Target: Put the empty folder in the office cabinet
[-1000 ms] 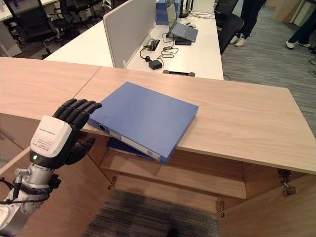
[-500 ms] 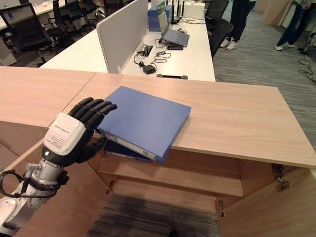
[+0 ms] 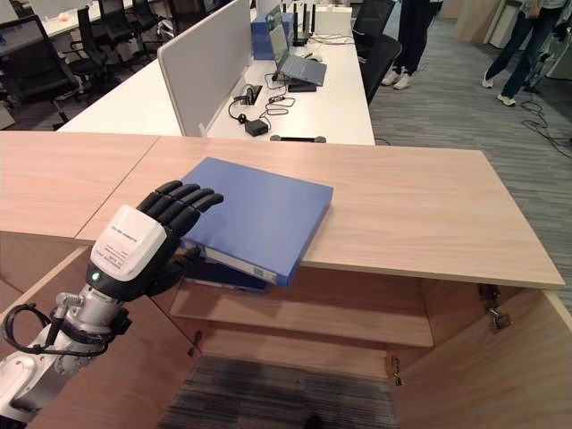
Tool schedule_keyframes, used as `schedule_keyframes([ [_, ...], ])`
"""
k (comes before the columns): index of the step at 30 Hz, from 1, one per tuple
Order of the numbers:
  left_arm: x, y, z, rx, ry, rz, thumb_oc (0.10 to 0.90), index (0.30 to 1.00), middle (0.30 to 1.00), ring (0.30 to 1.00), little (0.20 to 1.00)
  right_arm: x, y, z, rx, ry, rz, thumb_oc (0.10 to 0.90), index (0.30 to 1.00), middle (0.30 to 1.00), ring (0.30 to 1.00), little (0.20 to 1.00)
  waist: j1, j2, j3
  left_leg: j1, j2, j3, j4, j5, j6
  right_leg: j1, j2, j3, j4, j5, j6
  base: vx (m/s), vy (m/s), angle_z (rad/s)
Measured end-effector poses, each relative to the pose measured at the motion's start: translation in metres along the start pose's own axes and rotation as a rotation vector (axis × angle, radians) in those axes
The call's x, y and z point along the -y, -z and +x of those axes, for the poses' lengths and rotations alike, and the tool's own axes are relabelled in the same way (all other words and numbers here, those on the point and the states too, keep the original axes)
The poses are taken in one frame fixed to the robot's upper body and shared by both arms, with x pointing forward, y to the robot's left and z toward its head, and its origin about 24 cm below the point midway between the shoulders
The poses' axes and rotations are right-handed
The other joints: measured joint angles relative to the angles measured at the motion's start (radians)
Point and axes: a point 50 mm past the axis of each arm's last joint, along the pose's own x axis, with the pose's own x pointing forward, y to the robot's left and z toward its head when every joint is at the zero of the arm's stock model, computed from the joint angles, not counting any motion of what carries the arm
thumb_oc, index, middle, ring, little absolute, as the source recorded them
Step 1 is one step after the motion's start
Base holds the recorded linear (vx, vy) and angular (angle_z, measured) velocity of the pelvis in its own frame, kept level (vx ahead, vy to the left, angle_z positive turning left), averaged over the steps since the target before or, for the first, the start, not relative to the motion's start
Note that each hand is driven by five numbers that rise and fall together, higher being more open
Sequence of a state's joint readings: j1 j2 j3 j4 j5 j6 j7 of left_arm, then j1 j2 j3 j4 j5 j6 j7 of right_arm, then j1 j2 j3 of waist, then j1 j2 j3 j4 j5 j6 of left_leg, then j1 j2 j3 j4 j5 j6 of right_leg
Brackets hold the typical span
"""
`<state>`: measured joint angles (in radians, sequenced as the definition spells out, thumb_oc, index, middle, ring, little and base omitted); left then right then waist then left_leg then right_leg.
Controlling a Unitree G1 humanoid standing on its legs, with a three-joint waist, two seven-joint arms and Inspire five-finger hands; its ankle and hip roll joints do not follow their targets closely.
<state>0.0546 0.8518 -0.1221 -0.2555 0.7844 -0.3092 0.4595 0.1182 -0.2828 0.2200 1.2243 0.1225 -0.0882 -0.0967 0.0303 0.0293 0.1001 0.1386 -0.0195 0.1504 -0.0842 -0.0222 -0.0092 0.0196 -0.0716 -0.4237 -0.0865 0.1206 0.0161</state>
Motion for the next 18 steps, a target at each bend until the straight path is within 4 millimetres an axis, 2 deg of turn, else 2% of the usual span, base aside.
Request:
schedule_keyframes([
  [14,0.0025,-0.0003,-0.0019,-0.012,0.036,-0.036,0.800,0.900,0.900,0.900,0.900,-0.0003,0.0002,-0.0001,-0.001,-0.001,0.000,0.800,0.900,0.900,0.900,0.900,0.000,-0.003,-0.002,0.002,0.000,0.002,0.000,0.000,0.000,0.001,0.000,0.002,0.000,0.004,-0.003,0.00,0.000,0.00],
  [18,0.0092,-0.0043,-0.0036,-0.003,0.073,-0.059,0.800,0.900,0.900,0.900,0.900,-0.0007,0.0003,-0.0001,-0.001,-0.002,0.000,0.800,0.900,0.900,0.900,0.900,0.000,-0.008,-0.005,0.002,0.000,0.002,0.000,0.000,0.001,0.001,0.000,0.002,0.000,0.004,-0.003,0.00,0.000,0.00],
])
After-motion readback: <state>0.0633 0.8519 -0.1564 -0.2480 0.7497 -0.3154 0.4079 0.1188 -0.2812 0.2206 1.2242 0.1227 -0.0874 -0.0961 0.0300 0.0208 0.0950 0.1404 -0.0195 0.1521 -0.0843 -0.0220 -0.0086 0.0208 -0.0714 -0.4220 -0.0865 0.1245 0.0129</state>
